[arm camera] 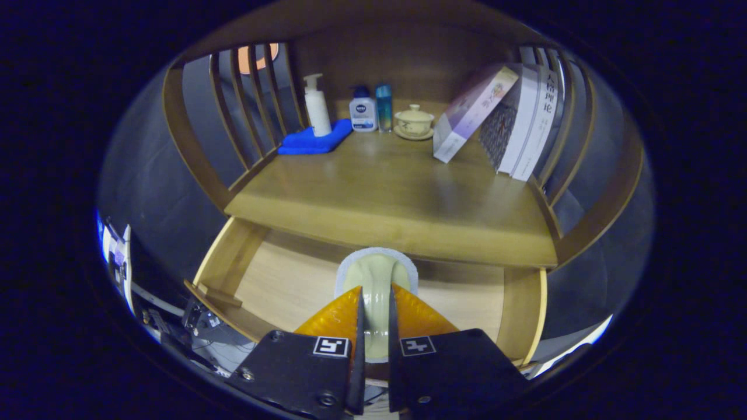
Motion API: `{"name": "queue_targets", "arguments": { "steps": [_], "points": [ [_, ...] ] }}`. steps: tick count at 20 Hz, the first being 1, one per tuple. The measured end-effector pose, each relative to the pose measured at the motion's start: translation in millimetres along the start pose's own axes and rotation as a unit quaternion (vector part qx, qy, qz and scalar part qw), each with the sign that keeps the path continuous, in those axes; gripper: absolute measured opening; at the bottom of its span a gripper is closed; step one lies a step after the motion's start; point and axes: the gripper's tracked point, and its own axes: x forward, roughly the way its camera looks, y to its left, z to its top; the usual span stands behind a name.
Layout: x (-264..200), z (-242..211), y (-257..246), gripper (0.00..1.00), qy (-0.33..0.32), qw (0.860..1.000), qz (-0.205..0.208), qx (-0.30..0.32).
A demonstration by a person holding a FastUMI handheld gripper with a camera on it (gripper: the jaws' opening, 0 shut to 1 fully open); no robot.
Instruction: Pull open the drawer, take out the items inside it, and place them on the countertop above the cabinet.
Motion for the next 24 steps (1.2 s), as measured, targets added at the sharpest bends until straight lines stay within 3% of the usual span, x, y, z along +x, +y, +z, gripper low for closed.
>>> {"name": "queue_targets", "arguments": {
  "steps": [16, 24],
  "points": [
    [18, 114, -17, 0.19, -0.036, 0.997, -0.058, 0.036],
    [51, 143, -25, 0.19, -0.024, 0.995, -0.075, 0.06]
  ]
}}
